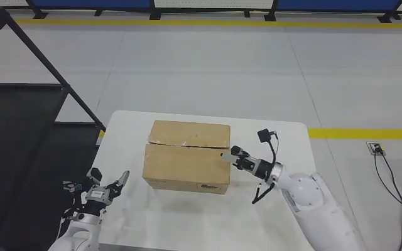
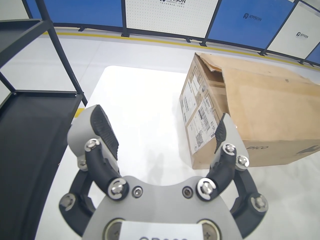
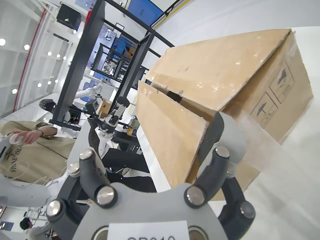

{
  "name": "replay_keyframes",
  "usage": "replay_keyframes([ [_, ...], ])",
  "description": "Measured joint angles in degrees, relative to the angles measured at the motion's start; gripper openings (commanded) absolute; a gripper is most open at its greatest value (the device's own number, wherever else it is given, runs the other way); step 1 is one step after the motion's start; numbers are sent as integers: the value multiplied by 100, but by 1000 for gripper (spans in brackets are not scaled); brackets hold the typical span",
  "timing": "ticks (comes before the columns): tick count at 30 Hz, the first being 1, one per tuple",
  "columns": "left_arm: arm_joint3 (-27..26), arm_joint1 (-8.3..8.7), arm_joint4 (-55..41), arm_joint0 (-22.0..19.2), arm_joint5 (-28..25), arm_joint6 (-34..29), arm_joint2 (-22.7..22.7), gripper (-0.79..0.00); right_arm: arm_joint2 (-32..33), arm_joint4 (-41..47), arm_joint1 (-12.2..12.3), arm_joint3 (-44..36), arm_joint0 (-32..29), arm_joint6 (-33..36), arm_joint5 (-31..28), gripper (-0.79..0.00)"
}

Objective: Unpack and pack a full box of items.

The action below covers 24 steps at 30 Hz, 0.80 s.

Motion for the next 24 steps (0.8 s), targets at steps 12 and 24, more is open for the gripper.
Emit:
replay_keyframes([
  [12,-59,-32,159,7,73,59,117,0,406,1295,193,-386,-362,1470,-1183,0],
  [24,-150,-68,-222,-77,71,111,54,0,370,1402,444,-988,-697,2543,-1349,0],
])
